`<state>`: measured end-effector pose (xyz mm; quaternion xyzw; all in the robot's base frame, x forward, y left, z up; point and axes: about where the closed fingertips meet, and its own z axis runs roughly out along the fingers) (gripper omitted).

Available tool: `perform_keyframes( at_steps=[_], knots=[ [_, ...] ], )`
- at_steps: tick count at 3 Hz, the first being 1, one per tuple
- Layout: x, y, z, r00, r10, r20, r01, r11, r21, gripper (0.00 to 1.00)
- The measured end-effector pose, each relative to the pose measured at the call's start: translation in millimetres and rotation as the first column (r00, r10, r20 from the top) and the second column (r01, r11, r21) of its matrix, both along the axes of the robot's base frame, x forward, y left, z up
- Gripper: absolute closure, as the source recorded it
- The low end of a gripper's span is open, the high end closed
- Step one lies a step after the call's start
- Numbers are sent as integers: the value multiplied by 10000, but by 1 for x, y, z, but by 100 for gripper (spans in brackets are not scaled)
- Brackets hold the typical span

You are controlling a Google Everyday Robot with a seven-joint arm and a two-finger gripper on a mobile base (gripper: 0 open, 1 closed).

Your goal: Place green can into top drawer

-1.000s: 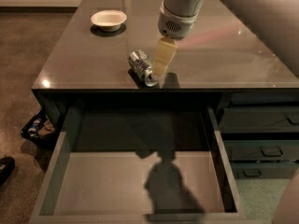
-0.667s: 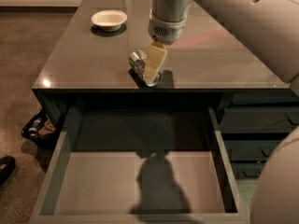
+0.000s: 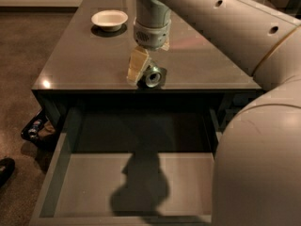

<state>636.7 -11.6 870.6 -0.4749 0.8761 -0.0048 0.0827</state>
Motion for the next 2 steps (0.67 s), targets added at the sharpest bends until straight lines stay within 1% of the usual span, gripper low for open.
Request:
perform_keyframes(
  at_steps=[1, 2],
  knots=[
    [0, 1, -1, 10000, 24, 7, -24, 10000, 32, 0],
    [7, 10, -19, 9992, 390, 96, -394, 9980, 487, 0]
  ],
)
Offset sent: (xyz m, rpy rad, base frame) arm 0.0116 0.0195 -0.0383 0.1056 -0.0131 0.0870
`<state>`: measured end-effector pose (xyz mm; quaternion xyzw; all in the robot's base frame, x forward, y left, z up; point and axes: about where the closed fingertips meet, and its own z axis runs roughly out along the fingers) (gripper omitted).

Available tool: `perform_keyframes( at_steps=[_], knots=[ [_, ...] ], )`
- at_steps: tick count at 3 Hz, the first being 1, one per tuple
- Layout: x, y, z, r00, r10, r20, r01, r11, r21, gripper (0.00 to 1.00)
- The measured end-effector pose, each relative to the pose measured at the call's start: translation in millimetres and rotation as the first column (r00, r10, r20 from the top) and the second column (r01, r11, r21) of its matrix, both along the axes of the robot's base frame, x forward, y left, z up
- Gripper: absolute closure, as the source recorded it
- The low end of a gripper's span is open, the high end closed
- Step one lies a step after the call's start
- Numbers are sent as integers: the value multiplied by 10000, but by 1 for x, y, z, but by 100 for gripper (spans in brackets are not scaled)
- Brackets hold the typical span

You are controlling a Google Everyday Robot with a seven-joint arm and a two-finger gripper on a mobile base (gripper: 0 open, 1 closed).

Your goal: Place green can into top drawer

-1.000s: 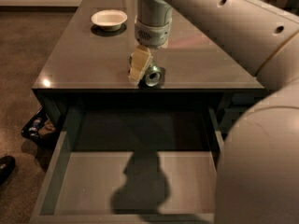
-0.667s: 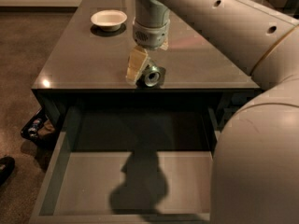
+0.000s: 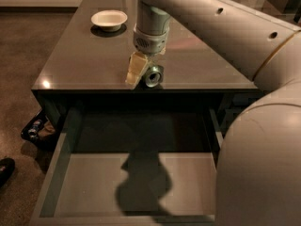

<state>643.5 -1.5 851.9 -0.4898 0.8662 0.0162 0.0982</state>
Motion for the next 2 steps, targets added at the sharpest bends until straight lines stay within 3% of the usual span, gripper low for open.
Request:
perform_keyframes(
  at_steps=[1, 2],
  knots=[
    [1, 1, 0, 10000, 13, 44, -13, 10000, 37, 13],
    [1, 1, 0, 10000, 13, 44, -13, 10000, 37, 35]
  ],
)
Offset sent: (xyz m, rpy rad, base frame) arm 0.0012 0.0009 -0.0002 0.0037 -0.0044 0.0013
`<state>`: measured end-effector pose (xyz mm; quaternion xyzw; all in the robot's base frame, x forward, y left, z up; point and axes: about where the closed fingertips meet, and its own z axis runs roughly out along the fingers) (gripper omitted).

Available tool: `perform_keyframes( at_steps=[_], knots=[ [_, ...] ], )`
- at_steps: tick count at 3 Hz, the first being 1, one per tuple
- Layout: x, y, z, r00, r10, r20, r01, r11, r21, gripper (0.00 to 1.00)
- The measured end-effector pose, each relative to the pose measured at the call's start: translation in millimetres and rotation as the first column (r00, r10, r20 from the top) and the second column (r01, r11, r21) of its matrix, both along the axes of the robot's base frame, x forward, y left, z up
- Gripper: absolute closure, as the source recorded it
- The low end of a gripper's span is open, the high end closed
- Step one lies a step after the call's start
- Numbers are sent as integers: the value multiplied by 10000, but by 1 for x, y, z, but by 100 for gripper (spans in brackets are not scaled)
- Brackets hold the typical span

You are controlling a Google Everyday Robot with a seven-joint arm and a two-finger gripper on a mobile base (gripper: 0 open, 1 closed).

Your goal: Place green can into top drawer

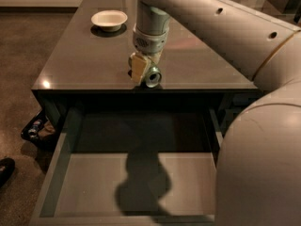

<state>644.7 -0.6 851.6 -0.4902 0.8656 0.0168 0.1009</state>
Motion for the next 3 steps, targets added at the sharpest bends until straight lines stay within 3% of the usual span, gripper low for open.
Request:
perform_keyframes(
  at_steps=[2, 3],
  knots=[
    [0, 0, 0, 10000, 0, 0, 0, 10000, 0, 82],
    [0, 0, 0, 10000, 0, 0, 0, 10000, 0, 100]
  ],
)
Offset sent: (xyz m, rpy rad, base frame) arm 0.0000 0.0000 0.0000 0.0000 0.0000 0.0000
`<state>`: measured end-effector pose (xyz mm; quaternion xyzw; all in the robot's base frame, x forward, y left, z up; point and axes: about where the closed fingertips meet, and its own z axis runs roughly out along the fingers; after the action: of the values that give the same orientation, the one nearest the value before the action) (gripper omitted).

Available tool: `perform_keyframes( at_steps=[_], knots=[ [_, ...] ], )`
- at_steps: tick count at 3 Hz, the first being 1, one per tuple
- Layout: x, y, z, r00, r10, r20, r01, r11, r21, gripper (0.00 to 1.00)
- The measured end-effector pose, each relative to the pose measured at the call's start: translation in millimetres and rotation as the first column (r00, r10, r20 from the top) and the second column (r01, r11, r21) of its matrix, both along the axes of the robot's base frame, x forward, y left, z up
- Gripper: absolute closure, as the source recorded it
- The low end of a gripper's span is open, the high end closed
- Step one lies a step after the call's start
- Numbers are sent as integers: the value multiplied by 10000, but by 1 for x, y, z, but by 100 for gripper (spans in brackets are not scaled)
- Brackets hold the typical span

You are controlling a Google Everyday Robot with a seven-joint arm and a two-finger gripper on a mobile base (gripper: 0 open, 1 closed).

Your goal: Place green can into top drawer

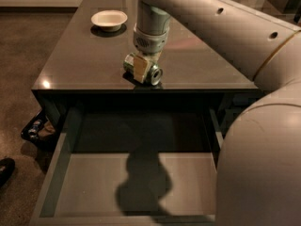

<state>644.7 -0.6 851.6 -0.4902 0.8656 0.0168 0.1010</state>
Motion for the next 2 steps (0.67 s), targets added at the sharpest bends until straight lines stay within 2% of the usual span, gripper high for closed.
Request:
perform_keyframes(
  at_steps=[1, 2],
  knots=[
    [-8, -3, 7, 9992, 384, -115, -375, 9969, 685, 100],
    [-40, -11, 35, 9958, 911, 11, -905, 9876, 1283, 100]
  ],
)
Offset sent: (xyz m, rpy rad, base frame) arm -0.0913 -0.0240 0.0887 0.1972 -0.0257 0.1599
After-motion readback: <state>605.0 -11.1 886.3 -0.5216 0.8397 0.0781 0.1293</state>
